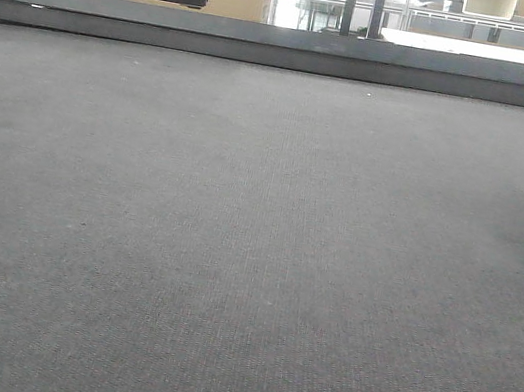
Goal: Place cylindrical capacitor in blue bin on shelf
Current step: 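Close the left gripper on the orange cylinder, the right on the capacitor, then lift both held cylinders off the table surface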
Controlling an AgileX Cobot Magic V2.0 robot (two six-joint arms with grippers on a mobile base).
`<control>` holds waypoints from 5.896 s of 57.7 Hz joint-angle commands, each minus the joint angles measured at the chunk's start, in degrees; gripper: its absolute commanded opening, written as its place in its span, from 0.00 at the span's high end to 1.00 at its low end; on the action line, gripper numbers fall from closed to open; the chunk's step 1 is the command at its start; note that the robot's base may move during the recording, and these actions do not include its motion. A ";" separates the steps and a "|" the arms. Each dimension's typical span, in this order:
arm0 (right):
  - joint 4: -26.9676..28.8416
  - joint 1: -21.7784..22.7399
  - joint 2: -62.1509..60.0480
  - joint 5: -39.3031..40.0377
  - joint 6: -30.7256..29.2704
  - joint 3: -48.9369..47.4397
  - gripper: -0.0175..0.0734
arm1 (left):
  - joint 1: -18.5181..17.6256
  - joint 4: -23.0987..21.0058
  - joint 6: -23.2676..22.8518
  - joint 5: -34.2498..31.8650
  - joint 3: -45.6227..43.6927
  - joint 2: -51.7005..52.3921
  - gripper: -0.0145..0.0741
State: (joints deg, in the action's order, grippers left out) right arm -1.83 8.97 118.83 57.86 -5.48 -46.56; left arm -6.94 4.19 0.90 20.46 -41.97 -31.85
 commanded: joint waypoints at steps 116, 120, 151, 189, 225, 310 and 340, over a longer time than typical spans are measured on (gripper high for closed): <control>-2.76 -15.01 -49.21 -43.59 4.81 -3.99 0.99 | 9.00 -13.02 0.02 -58.05 9.21 -52.01 0.17; -2.76 -15.40 -49.21 -43.71 4.81 -3.99 0.99 | 9.00 -12.14 0.02 -57.96 7.23 -56.26 0.17; -2.76 -15.40 -49.21 -43.71 4.81 -3.99 0.99 | 9.00 -8.75 -3.75 -57.52 -12.16 -78.71 0.17; -2.76 -15.40 -49.21 -43.71 4.81 -3.99 0.99 | 9.00 -10.93 -3.75 -57.58 -20.08 -86.32 0.33; -2.33 -15.39 -50.11 -58.33 4.81 -9.75 0.99 | 9.00 -7.94 -3.75 -35.99 -21.44 -71.39 0.96; 3.74 -15.39 -79.42 -96.32 4.81 -14.18 0.99 | -4.29 -2.64 -0.90 31.68 -31.14 -13.53 0.96; 3.74 -15.39 -79.42 -96.43 4.81 -14.18 0.99 | -4.29 -2.29 -0.90 31.27 -31.14 -13.52 0.96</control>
State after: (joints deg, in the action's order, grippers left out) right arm 1.85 -6.31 39.70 -39.87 -0.54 -60.91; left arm -10.83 1.83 0.00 52.73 -72.90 -45.65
